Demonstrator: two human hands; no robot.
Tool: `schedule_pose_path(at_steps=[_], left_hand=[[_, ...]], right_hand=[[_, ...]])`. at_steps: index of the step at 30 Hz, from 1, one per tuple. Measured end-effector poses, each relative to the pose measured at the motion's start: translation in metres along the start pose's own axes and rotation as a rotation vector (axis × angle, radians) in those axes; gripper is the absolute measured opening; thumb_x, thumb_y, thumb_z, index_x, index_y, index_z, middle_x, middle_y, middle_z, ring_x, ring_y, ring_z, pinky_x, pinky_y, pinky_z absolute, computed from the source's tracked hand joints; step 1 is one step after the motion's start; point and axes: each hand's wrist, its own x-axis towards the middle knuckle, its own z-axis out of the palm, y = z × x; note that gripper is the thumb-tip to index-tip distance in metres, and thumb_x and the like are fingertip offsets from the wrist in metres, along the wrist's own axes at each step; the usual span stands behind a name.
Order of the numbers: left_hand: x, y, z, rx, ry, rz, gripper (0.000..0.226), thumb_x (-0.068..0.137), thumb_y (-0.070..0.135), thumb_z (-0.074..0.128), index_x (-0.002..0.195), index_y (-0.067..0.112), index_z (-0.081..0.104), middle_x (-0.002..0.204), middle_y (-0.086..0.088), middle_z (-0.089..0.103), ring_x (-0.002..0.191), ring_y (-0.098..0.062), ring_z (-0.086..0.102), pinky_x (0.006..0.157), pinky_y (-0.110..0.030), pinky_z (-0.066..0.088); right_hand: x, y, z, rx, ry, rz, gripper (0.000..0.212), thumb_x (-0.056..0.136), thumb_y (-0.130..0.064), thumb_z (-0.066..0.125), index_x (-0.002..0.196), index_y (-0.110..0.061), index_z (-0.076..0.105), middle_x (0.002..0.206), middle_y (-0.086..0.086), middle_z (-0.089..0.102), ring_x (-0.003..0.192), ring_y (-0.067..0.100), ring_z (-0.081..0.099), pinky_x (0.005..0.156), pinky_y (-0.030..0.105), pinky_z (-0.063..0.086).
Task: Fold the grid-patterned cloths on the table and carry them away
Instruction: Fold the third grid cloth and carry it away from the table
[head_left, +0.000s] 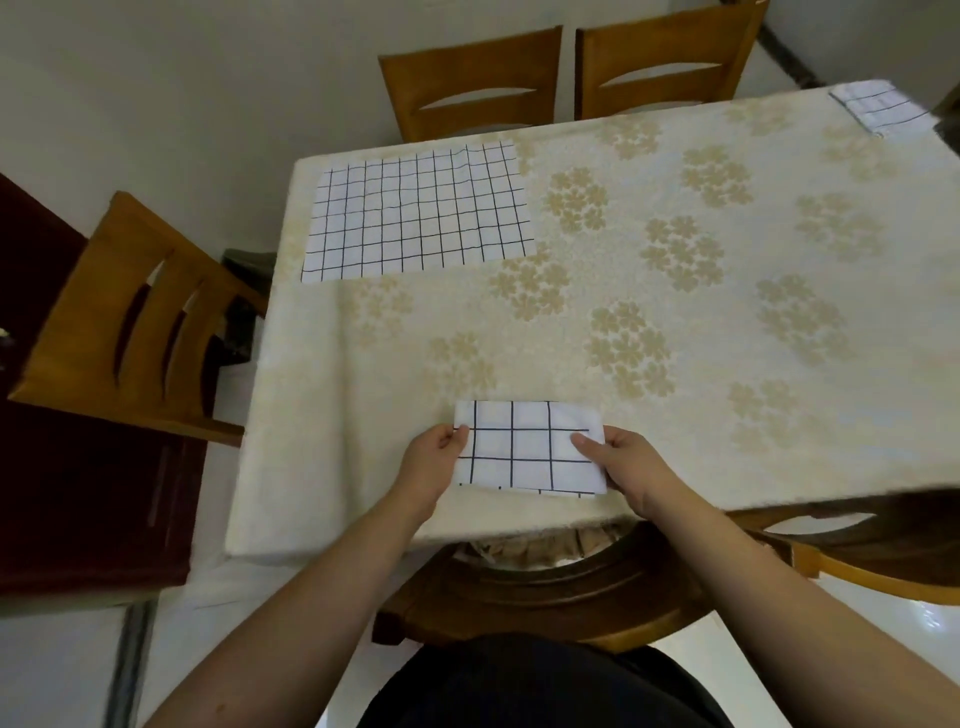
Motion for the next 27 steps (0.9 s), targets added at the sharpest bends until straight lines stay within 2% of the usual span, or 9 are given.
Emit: schedule_pose_path(at_steps=[2, 5, 7, 10, 14, 17, 19, 23, 27], left_hand=[[-0.001, 0.001, -0.007, -0.013, -0.031, -0.024, 0.032, 0.097, 0.037, 0.055, 0.096, 0.006, 0.064, 0.090, -0.004, 0.064, 0.082, -0.019, 0.057, 0.072, -0.032, 0.044], [-0.005, 0.003, -0.020, -0.152, -0.139, -0.082, 0.023, 0.096, 0.030, 0.058, 0.102, 0.010, 0.068, 0.098, -0.010, 0.072, 0.090, -0.028, 0.069, 0.079, -0.042, 0.057], [-0.010, 0.005, -0.030, -0.199, -0.193, -0.095, 0.020, 0.096, 0.025, 0.059, 0.105, 0.009, 0.067, 0.098, -0.009, 0.073, 0.088, -0.025, 0.071, 0.074, -0.038, 0.059], [-0.018, 0.006, -0.049, -0.155, -0.267, -0.082, 0.019, 0.095, 0.021, 0.061, 0.106, 0.005, 0.066, 0.094, -0.008, 0.074, 0.083, -0.022, 0.071, 0.065, -0.030, 0.055], [-0.030, 0.011, -0.066, -0.080, -0.404, -0.046, 0.013, 0.094, 0.015, 0.061, 0.104, 0.008, 0.066, 0.096, -0.008, 0.074, 0.083, -0.019, 0.071, 0.063, -0.025, 0.055], [-0.035, 0.019, -0.066, -0.045, -0.472, -0.022, 0.015, 0.096, 0.015, 0.057, 0.109, 0.008, 0.063, 0.103, -0.010, 0.072, 0.092, -0.022, 0.069, 0.073, -0.031, 0.057], [-0.039, 0.023, -0.060, 0.001, -0.529, -0.020, 0.017, 0.098, 0.017, 0.055, 0.111, 0.008, 0.060, 0.107, -0.010, 0.071, 0.098, -0.024, 0.068, 0.083, -0.038, 0.057], [-0.052, 0.036, -0.034, 0.057, -0.639, -0.006, 0.016, 0.099, 0.017, 0.053, 0.111, 0.010, 0.060, 0.108, -0.010, 0.071, 0.099, -0.024, 0.068, 0.089, -0.042, 0.055], [-0.072, 0.048, 0.001, 0.128, -0.751, 0.009, 0.017, 0.098, 0.017, 0.053, 0.112, 0.009, 0.061, 0.109, -0.012, 0.071, 0.099, -0.025, 0.069, 0.085, -0.040, 0.057]], right_hand=[[-0.006, 0.002, 0.005, 0.008, 0.023, -0.020, 0.041, 0.079, -0.037, 0.076, 0.093, 0.001, 0.068, 0.084, 0.012, 0.070, 0.078, 0.034, 0.065, 0.069, 0.044, 0.051], [-0.024, 0.004, 0.016, 0.045, 0.059, -0.036, 0.029, 0.084, -0.027, 0.073, 0.096, -0.001, 0.071, 0.093, 0.019, 0.073, 0.092, 0.042, 0.068, 0.083, 0.055, 0.053], [-0.035, 0.005, 0.022, 0.054, 0.054, -0.034, 0.024, 0.087, -0.023, 0.070, 0.098, -0.002, 0.071, 0.095, 0.018, 0.073, 0.091, 0.037, 0.069, 0.083, 0.053, 0.055], [-0.052, 0.007, 0.029, 0.070, 0.060, -0.017, 0.017, 0.090, -0.016, 0.065, 0.100, -0.003, 0.068, 0.095, 0.016, 0.073, 0.082, 0.027, 0.072, 0.068, 0.038, 0.059], [-0.077, 0.014, 0.032, 0.076, 0.150, -0.027, 0.041, 0.086, -0.020, 0.070, 0.108, 0.012, 0.058, 0.104, 0.031, 0.066, 0.092, 0.045, 0.065, 0.081, 0.053, 0.054], [-0.099, 0.019, 0.032, 0.102, 0.189, -0.013, 0.036, 0.086, -0.023, 0.070, 0.103, 0.007, 0.061, 0.104, 0.031, 0.065, 0.080, 0.038, 0.061, 0.073, 0.047, 0.049], [-0.115, 0.025, 0.029, 0.163, 0.212, -0.009, 0.025, 0.088, -0.017, 0.067, 0.102, 0.004, 0.062, 0.099, 0.025, 0.069, 0.080, 0.031, 0.065, 0.071, 0.040, 0.053], [-0.151, 0.040, 0.013, 0.293, 0.280, 0.001, 0.018, 0.090, -0.012, 0.064, 0.103, -0.001, 0.064, 0.096, 0.015, 0.072, 0.080, 0.024, 0.070, 0.059, 0.029, 0.056], [-0.190, 0.062, -0.009, 0.369, 0.365, -0.006, 0.021, 0.090, -0.012, 0.063, 0.108, -0.001, 0.063, 0.104, 0.014, 0.071, 0.094, 0.028, 0.069, 0.073, 0.033, 0.059]])
